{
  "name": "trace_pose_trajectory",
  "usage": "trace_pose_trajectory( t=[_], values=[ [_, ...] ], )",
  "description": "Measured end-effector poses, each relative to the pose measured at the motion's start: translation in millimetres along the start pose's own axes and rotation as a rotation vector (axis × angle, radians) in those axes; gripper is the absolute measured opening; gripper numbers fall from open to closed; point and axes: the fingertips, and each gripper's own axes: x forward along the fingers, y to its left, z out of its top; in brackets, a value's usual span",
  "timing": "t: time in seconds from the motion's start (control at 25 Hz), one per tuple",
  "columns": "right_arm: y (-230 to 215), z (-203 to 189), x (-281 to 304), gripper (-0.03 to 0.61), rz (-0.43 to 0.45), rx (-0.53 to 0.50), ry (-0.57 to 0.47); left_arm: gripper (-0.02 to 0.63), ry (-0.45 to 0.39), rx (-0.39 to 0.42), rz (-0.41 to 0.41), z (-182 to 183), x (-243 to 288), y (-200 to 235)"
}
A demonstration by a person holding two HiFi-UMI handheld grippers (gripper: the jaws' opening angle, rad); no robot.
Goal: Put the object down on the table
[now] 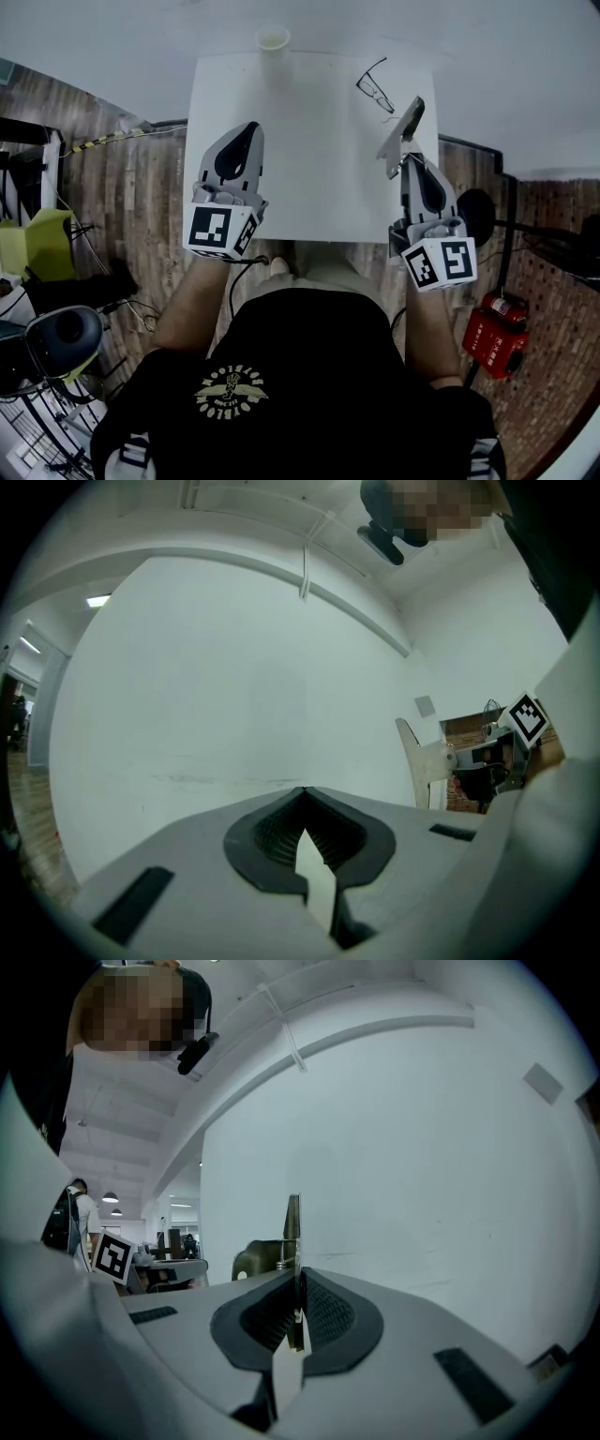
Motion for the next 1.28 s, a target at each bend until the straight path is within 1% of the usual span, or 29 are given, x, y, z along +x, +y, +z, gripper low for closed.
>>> trace_pose_trajectory(
  t=[0.28,0.48,0.6,0.84,1.04,1.16,1.28],
  values=[
    [-21,5,27,0.002,0.070,0.020,0.010,0.006,-0.003,0.009,0.035,4,33,-5],
    [-29,-4,50,0.002,0.139,0.038,0.046,0.006,-0.004,0.008,0.071,0,53,-2],
    [-30,-10,62,0.002,0.163,0.059,0.061,0.006,0.005,0.002,0.082,-6,60,1],
    [-26,-27,79,0.002,0.146,0.101,0.094,0.006,0.038,0.000,0.055,-20,61,12],
    [-21,-44,86,0.002,0.080,0.104,0.119,0.006,0.059,0.001,0.016,-34,59,21],
    [-20,-53,90,0.002,0.048,0.104,0.136,0.006,0.065,-0.005,0.018,-42,60,29],
    [-14,-64,90,0.002,0.024,0.113,0.161,0.006,0.070,-0.030,0.013,-51,57,36]
  ],
)
